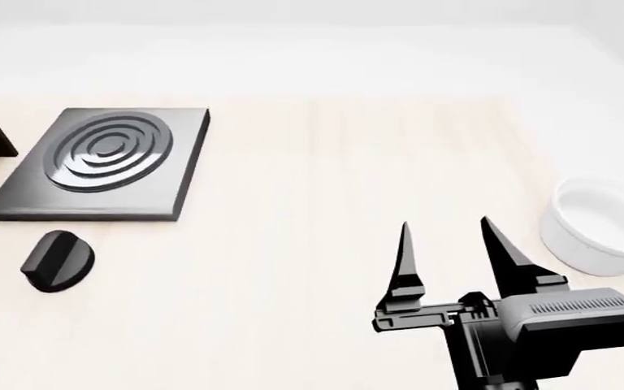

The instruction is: Put the frying pan on top of the cabinet.

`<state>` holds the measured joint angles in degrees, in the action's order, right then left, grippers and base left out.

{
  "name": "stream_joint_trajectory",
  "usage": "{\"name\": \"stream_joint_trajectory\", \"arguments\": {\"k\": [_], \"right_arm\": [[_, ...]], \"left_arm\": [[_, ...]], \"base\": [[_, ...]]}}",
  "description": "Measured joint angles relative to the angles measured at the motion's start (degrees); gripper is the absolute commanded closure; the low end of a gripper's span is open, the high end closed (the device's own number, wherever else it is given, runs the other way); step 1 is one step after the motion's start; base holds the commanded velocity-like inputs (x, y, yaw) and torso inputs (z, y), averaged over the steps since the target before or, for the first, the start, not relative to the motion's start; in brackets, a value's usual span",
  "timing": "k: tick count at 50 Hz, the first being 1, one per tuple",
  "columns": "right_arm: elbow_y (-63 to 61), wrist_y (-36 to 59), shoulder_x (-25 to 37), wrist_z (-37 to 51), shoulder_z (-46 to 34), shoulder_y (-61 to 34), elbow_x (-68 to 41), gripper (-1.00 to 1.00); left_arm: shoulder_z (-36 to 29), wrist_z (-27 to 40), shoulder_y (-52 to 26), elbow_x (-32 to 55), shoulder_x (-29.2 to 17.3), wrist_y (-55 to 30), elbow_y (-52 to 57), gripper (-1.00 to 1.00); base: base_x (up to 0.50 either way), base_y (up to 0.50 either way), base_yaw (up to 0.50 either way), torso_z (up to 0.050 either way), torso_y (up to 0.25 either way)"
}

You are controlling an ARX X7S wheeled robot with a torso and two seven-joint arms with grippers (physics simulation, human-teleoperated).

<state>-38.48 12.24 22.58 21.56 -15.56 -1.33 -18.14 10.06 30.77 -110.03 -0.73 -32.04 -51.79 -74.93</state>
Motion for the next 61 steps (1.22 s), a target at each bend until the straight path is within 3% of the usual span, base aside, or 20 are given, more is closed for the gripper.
{"name": "stream_joint_trajectory", "arguments": {"k": [12, 27, 40, 52, 61], "right_arm": [[0.2, -0.1, 0.1, 0.2, 0.1, -0.2, -0.2, -1.00], [1.2, -0.6, 0.1, 0.2, 0.1, -0.4, -0.5, -1.00], [2.5, -0.1, -0.1, 0.3, -0.5, -1.4, -0.4, -1.00], [3.9, 1.7, -0.4, 0.8, -1.2, -3.5, 0.1, -1.00], [4.4, 3.8, -0.6, 1.5, -2.0, -5.7, 1.0, -1.00]], "left_arm": [[-2.5, -5.1, 4.2, 0.8, 4.1, 4.9, 4.1, -1.00], [-1.3, -14.2, 33.3, 10.2, 13.5, -13.9, 61.6, -1.00], [-0.3, -19.3, 51.5, 18.1, 19.3, -24.5, 92.2, -1.00], [-4.2, -23.0, 70.1, 20.2, 22.6, -16.1, 106.1, -1.00], [-7.7, -24.4, 77.9, 20.4, 23.3, -11.0, 110.1, -1.00]], "base": [[0.00, 0.00, 0.00, 0.000, 0.000], [0.00, 0.00, 0.00, 0.000, 0.000], [0.00, 0.00, 0.00, 0.000, 0.000], [0.00, 0.00, 0.00, 0.000, 0.000], [0.00, 0.00, 0.00, 0.000, 0.000]]}}
